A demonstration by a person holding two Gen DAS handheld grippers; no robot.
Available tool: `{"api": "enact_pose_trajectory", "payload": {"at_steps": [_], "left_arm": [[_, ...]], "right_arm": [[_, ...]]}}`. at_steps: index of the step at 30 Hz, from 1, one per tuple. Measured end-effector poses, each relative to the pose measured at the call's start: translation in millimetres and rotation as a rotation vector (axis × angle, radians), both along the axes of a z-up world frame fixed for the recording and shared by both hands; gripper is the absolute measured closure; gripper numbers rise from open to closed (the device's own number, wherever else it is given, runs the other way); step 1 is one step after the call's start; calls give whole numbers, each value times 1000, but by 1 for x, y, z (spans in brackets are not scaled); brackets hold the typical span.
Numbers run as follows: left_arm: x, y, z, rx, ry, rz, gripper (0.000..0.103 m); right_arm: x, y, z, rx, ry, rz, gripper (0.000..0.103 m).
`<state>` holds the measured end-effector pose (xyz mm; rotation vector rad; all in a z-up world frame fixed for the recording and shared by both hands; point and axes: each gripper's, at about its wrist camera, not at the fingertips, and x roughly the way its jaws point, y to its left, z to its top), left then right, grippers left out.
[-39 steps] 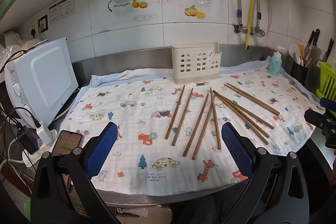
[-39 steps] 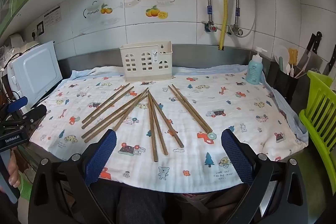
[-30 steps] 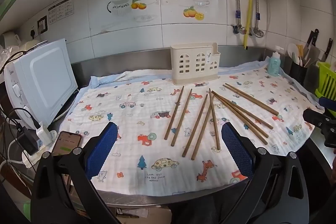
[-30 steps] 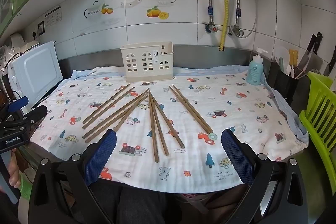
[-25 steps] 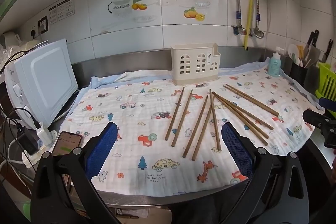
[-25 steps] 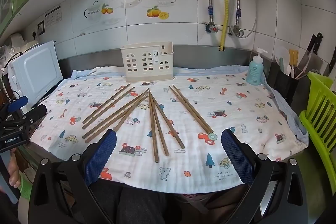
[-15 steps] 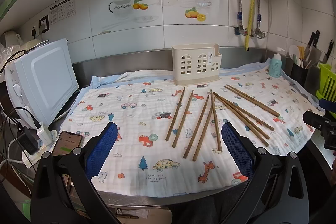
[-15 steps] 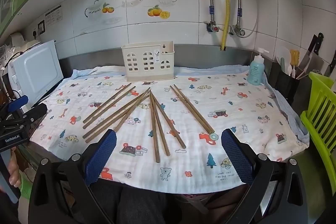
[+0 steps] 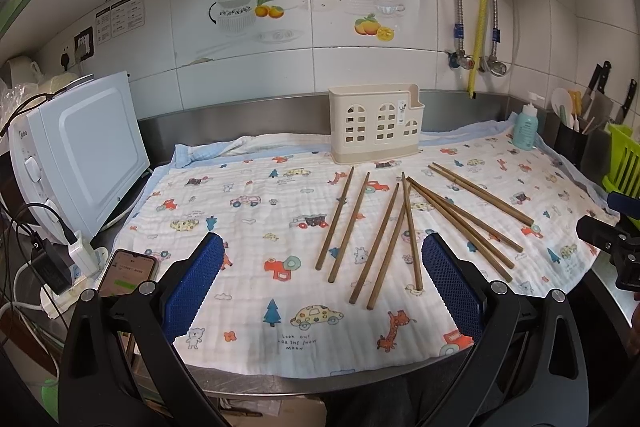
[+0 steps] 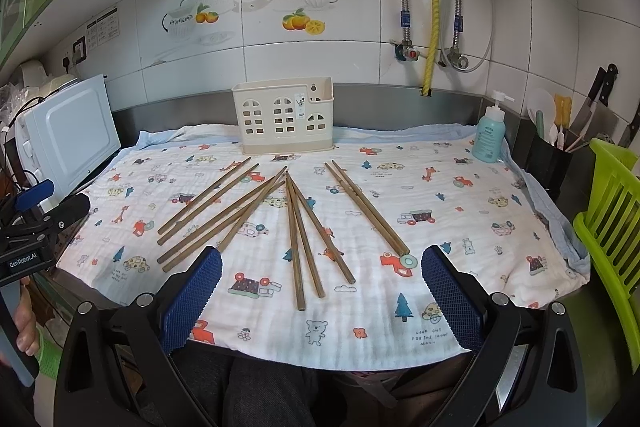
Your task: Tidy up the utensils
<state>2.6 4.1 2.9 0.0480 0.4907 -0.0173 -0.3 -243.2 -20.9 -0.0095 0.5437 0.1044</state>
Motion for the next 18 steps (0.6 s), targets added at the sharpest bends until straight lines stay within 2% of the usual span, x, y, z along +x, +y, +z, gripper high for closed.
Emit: {"api": "enact_pose_trajectory", "payload": {"at_steps": [18], "left_arm": [[6, -2, -3, -5, 4, 0, 5]], "right_arm": [[4, 5, -4, -4, 8, 9, 6]]}}
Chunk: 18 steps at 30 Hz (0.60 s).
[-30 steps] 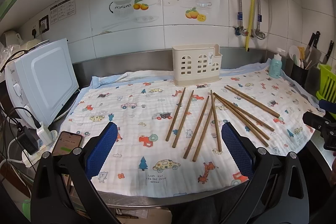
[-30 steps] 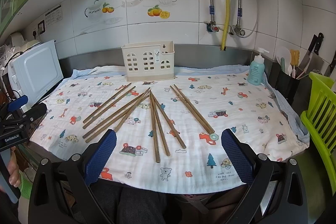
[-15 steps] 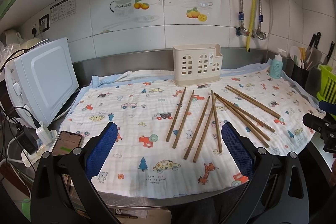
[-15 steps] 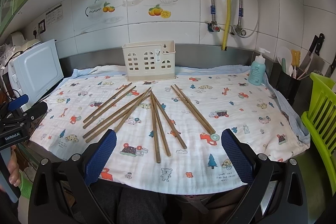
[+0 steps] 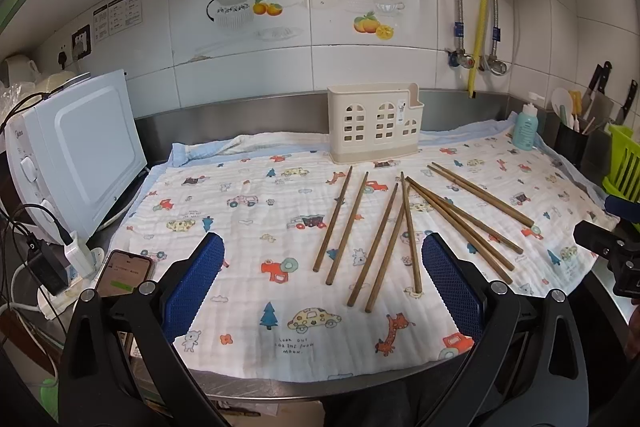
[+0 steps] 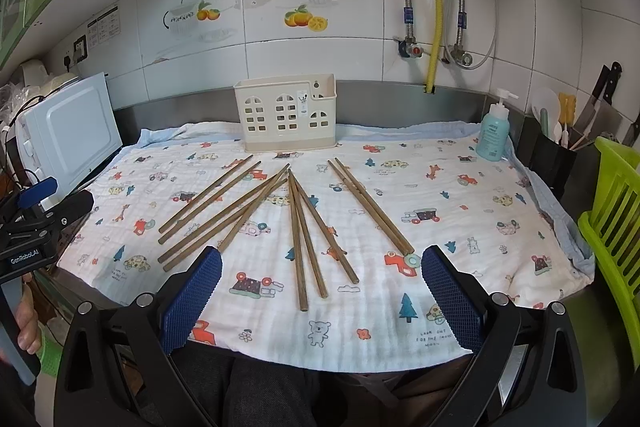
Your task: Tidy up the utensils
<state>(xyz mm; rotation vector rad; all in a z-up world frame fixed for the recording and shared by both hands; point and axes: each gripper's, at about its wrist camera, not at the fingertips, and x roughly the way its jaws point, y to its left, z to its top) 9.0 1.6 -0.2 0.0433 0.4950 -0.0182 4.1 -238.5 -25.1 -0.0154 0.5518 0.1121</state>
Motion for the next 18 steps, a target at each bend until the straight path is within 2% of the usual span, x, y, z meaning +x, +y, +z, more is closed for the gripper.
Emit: {"api": "enact_pose_trajectory", "payload": {"at_steps": [18], "left_arm": [[10, 3, -5, -14, 8, 12, 5]], "right_arm": [[7, 0, -5, 7, 11, 7, 6]]}}
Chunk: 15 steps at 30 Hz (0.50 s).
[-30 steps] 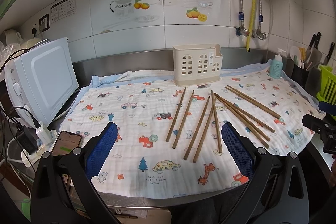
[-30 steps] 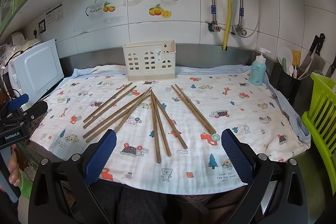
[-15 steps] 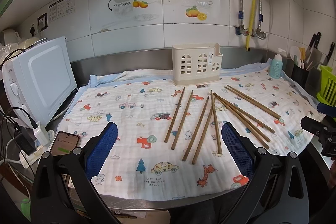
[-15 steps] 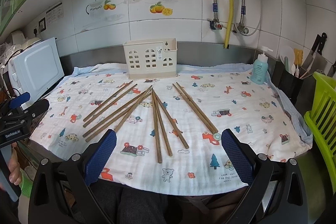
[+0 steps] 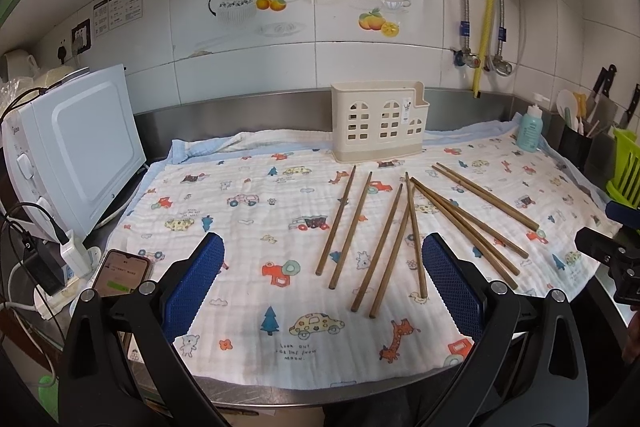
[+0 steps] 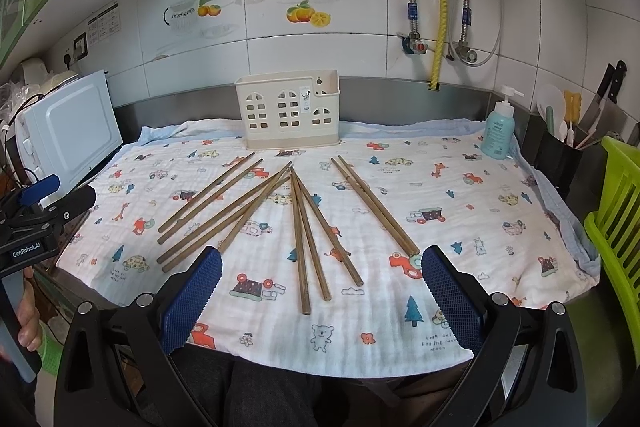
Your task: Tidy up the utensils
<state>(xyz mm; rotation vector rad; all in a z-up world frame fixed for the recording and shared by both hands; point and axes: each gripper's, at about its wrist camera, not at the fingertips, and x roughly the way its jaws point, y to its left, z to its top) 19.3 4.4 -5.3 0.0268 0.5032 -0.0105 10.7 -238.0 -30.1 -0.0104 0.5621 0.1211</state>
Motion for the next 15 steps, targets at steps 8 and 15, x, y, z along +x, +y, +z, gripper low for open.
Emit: {"api": "enact_pose_trajectory", "payload": {"at_steps": [8, 15], "left_arm": [[7, 6, -5, -4, 14, 7, 5], [14, 11, -12, -6, 27, 12, 5]], "right_arm": [[8, 0, -6, 4, 6, 5, 6], [16, 2, -16, 8, 22, 12, 7]]}}
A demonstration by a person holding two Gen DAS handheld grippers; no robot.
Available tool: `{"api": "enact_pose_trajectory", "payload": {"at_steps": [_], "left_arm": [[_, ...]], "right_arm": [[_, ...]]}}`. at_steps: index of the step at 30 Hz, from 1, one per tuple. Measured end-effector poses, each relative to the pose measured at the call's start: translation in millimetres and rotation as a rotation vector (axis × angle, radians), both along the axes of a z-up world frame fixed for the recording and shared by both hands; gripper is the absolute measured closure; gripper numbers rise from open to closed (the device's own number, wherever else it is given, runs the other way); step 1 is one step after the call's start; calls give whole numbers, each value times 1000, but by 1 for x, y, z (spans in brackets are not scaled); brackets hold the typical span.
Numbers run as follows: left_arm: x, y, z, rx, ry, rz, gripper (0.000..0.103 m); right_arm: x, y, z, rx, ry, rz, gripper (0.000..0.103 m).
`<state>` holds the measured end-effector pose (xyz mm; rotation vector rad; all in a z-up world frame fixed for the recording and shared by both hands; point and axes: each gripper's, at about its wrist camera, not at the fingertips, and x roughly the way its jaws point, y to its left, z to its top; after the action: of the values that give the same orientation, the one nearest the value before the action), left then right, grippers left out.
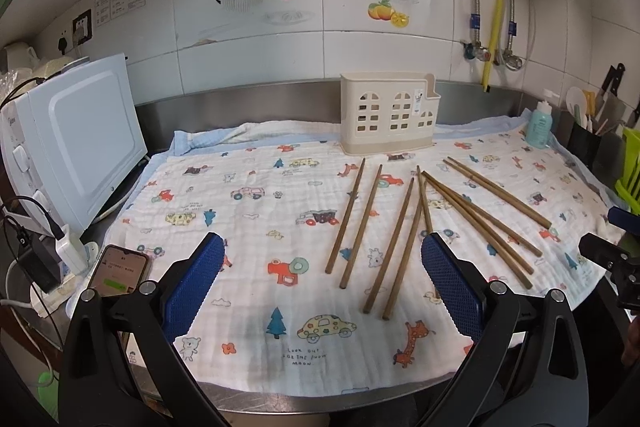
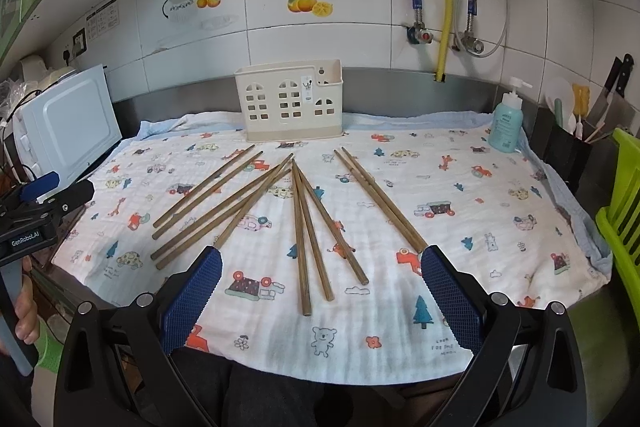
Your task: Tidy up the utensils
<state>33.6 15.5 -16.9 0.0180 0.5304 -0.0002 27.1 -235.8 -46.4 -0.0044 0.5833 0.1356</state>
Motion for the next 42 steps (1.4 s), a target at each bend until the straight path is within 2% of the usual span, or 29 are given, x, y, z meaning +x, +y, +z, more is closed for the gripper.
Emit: {"api": "enact_pose_trajectory", "payload": {"at_steps": [13, 16, 18, 23, 28, 29, 36, 42], "left_arm": [[8, 37, -2, -17, -14, 50, 6], [10, 48, -3, -22, -15, 54, 6], [13, 54, -4, -29, -14, 52, 6], [20, 69, -10, -42, -3, 45, 6], [27, 79, -16, -58, 9, 37, 7], [28, 80, -17, -61, 12, 30, 14], [35, 86, -26, -84, 35, 5, 24], [40, 86, -31, -98, 52, -10, 25]], "right_arm": [[24, 30, -14, -5, 28, 6, 9], [32, 47, -19, -13, 45, 16, 21], [39, 60, -24, -7, 65, 29, 21], [57, 90, -34, -20, 111, 40, 30], [73, 108, -45, 7, 162, 34, 43], [77, 111, -49, 8, 175, 32, 47], [94, 119, -65, 18, 224, -1, 67], [103, 116, -73, 63, 258, -9, 75]]}}
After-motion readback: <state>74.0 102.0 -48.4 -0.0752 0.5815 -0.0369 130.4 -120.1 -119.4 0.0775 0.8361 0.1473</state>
